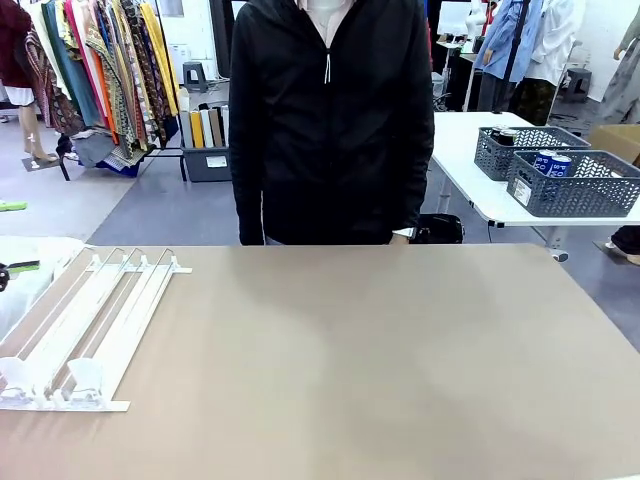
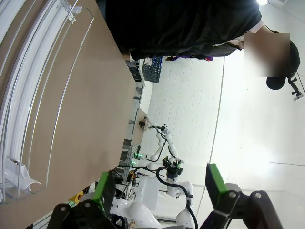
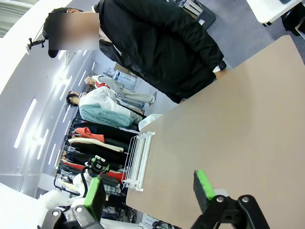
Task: Retrieve and store the cans from the dispenser.
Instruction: Pick up one can from the Automatic Can Dispenser and place it in the middle of the table.
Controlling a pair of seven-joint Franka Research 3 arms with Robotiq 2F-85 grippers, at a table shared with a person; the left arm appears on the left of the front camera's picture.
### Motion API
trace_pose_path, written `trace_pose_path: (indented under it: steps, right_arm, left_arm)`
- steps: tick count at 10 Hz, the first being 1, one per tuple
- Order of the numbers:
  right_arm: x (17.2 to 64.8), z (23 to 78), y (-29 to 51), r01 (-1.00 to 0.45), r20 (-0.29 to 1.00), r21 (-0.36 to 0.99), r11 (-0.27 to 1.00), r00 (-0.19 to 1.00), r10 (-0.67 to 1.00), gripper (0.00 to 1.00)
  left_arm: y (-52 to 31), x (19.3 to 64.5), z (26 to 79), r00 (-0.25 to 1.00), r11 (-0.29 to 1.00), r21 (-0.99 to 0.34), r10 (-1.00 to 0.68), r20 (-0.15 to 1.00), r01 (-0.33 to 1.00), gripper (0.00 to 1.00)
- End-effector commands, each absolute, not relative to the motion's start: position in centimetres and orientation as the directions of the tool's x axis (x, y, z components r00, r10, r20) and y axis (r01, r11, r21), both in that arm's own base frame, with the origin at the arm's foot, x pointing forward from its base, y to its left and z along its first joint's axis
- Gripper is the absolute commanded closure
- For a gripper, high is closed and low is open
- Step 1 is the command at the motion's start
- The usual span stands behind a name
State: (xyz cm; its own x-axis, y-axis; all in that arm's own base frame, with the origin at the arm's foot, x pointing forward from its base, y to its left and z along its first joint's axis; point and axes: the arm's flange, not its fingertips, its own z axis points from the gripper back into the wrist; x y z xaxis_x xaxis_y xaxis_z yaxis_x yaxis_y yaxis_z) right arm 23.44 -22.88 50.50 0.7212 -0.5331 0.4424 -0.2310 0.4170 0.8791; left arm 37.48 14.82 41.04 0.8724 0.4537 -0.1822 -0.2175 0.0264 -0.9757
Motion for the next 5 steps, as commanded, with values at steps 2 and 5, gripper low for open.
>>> trace_pose_path:
  steps: [2, 5]
  right_arm:
    - [23.76, 50.69, -22.89, -0.261, 0.466, 0.872, 0.414, 0.702, -0.539, 0.0]
    - [23.76, 50.69, -22.89, -0.261, 0.466, 0.872, 0.414, 0.702, -0.539, 0.0]
  left_arm:
    - [14.95, 37.2, 41.38, 0.872, 0.039, -0.973, 0.453, -0.186, -0.228, 0.0]
    - [14.95, 37.2, 41.38, 0.872, 0.039, -0.973, 0.453, -0.186, -0.228, 0.0]
